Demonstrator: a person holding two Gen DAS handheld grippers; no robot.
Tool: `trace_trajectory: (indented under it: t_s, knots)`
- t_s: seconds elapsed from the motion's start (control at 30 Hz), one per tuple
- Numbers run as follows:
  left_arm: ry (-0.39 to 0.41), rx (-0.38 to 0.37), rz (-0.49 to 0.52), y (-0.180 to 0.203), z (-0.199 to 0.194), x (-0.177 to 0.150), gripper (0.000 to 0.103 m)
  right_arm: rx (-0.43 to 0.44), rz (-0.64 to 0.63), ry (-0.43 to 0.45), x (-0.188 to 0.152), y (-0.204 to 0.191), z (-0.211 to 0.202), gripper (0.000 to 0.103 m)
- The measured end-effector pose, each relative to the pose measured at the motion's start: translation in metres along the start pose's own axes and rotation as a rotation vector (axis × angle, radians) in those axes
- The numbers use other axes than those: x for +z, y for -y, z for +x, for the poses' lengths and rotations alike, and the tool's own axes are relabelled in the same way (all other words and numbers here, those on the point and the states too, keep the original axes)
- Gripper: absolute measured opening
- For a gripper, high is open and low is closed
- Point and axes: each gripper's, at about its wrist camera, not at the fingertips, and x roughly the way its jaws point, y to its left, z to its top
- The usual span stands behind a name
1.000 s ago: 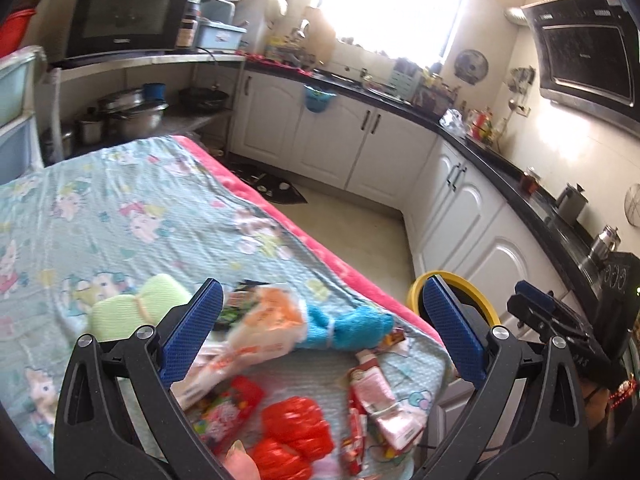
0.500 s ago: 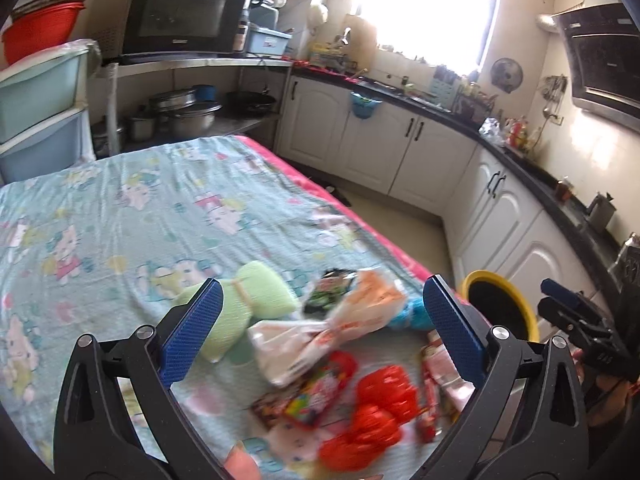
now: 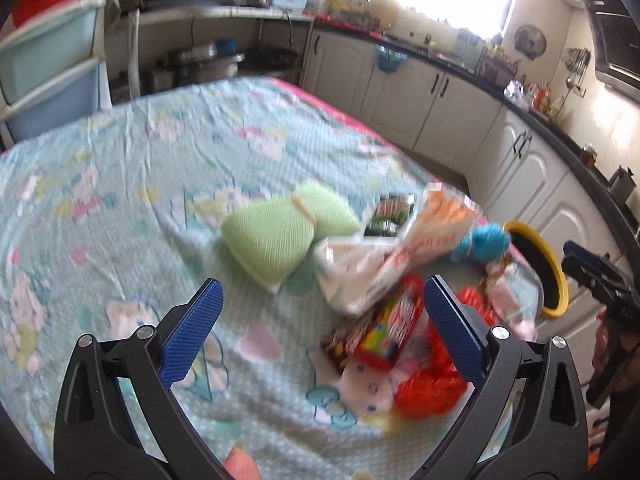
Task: Collect trash
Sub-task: 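Grasp the seasoning packet with the right tool while the left tool grasps a brown chocolate bar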
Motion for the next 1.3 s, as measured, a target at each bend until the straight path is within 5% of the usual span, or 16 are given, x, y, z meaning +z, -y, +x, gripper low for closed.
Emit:
trace_trajectory:
  t_s: [0.2,0.63,0.83,0.93,1.3]
  knots:
    - [-0.075,-0.087,-0.041,-0.007,0.016,-0.024,0.070,-0.033,0.008,-0.087,-0.013,0.005,0.024,0.082]
    - [-0.154,-0.213,-0.167,-0.021,0.044,-0.039,0.046,-0.006,0.072,-0.276,-0.034,0.016,0.072,0.050]
    - [-0.168,-0.225,-0.183,-0.023,0.051,-0.040,0.025,0.020,0.107,-0.315,-0.039,0.020,0.083,0.044]
    - [-0.181,-0.230,-0.185,-0.024,0.054,-0.040,0.011,0.030,0.121,-0.323,-0.039,0.022,0.086,0.032]
    - [-0.152,-0.236,-0.165,-0.028,0.036,-0.036,0.002,0.051,0.139,-0.286,-0.039,0.022,0.071,0.025]
